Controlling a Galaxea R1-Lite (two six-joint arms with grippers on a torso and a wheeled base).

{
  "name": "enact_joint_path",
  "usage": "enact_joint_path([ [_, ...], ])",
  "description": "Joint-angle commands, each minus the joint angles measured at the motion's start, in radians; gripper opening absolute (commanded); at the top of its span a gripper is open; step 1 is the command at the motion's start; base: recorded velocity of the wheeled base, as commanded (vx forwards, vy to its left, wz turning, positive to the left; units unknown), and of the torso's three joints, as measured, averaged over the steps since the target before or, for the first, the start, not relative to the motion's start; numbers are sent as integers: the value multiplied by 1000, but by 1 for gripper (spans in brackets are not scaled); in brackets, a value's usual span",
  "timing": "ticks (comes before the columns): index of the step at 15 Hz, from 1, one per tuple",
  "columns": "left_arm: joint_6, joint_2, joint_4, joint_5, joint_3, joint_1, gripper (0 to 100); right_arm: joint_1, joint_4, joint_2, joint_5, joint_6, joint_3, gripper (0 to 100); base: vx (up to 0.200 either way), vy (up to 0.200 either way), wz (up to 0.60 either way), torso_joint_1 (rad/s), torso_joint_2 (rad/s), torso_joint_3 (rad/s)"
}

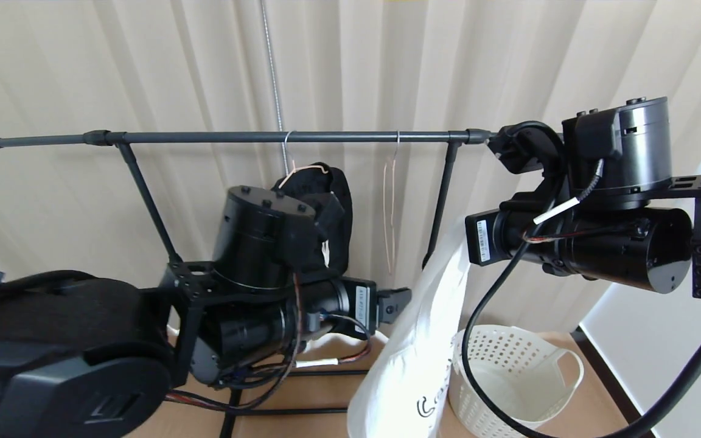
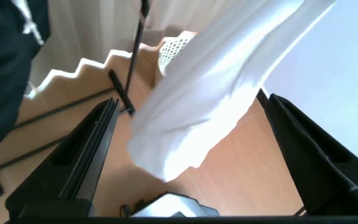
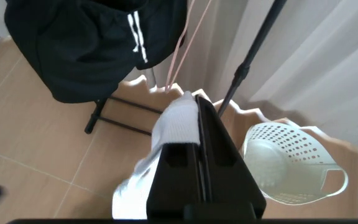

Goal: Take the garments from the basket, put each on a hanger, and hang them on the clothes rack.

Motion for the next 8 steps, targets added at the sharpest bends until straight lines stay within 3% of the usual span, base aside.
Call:
enact_joint_path([
  [1,-3,100,-24,-1,-15,-30,100,28,-7,24,-1,7,-1,0,0,0,0,0,0,0],
  [7,-22,183,-62,17,-96,-48,100,71,-13,27,-11,26,1,0,0,0,0,0,0,0],
  [8,-28,194,-62,54,-116,-48,100,70,-13,21,-11,26,1,0,0,0,0,0,0,0],
])
